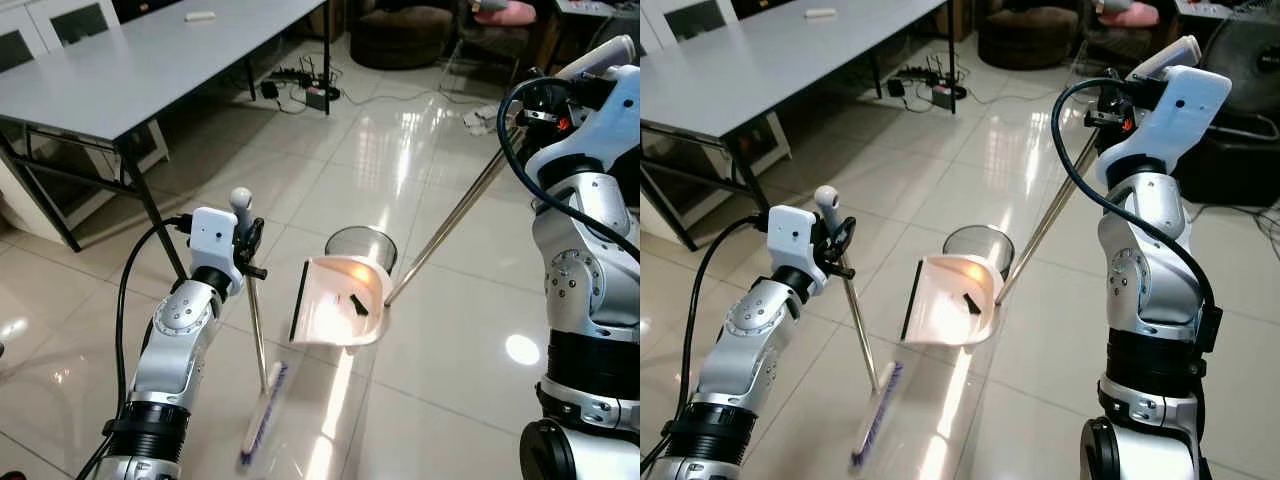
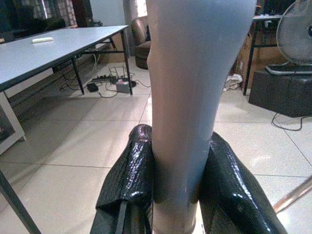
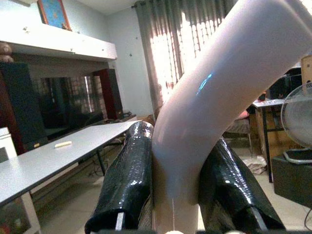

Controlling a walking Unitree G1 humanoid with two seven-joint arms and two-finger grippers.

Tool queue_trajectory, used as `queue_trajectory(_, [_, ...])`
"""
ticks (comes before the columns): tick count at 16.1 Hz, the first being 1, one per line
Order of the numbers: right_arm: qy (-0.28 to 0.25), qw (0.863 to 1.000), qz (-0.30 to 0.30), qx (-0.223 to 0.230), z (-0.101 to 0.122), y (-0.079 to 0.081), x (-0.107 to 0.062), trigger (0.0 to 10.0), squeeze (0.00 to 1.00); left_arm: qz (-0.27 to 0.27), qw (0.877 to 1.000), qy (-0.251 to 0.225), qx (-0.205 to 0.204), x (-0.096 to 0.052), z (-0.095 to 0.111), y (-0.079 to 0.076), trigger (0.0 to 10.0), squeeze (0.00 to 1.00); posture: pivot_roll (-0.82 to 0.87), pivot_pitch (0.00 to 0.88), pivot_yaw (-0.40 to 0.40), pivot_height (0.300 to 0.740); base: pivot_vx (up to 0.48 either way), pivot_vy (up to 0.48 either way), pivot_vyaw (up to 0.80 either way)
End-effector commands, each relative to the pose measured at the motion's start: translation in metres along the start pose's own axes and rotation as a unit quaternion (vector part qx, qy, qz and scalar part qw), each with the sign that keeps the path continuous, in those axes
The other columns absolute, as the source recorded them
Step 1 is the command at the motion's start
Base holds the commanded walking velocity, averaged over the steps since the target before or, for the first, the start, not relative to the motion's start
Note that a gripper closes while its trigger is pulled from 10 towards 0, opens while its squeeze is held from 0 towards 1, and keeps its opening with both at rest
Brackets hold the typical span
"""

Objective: Sweep floor

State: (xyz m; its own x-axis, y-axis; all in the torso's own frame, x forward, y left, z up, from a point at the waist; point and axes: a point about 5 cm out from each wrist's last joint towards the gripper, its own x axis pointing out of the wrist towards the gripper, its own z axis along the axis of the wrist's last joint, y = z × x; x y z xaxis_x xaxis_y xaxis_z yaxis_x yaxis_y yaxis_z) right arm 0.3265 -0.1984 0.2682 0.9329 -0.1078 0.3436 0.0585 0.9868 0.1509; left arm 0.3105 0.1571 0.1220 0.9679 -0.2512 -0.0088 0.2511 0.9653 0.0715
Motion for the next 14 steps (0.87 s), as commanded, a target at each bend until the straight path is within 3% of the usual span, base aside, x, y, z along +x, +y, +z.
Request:
queue_trajectory(1, [-0.037, 0.999, -0.008, 0.006, 0.017, -0.002, 0.002, 10.0, 0.00, 0.003, 1.000, -0.025, 0.012, 0.002, 0.011, 0.002, 10.0, 0.00, 0.01, 0.000, 0.030, 0.740, 0.345, 0.000, 0.00])
queue_trajectory(4, [-0.045, 0.999, -0.014, 0.007, 0.021, -0.007, 0.003, 10.0, 0.00, 0.003, 1.000, -0.024, 0.012, 0.001, 0.011, 0.002, 10.0, 0.00, 0.01, 0.005, 0.032, 0.740, 0.347, 0.000, -0.66])
queue_trajectory(9, [-0.038, 0.999, -0.016, 0.006, 0.016, -0.010, -0.001, 10.0, 0.00, 0.008, 1.000, -0.019, 0.016, -0.003, 0.007, 0.005, 10.0, 0.00, 0.02, 0.000, 0.030, 0.740, 0.377, 0.000, 0.00])
queue_trajectory(14, [-0.047, 0.999, -0.012, 0.020, 0.017, -0.004, 0.008, 10.0, 0.00, 0.021, 0.999, -0.031, 0.021, 0.005, 0.016, 0.012, 10.0, 0.00, 0.03, 0.003, 0.033, 0.740, 0.403, 0.000, 0.00])
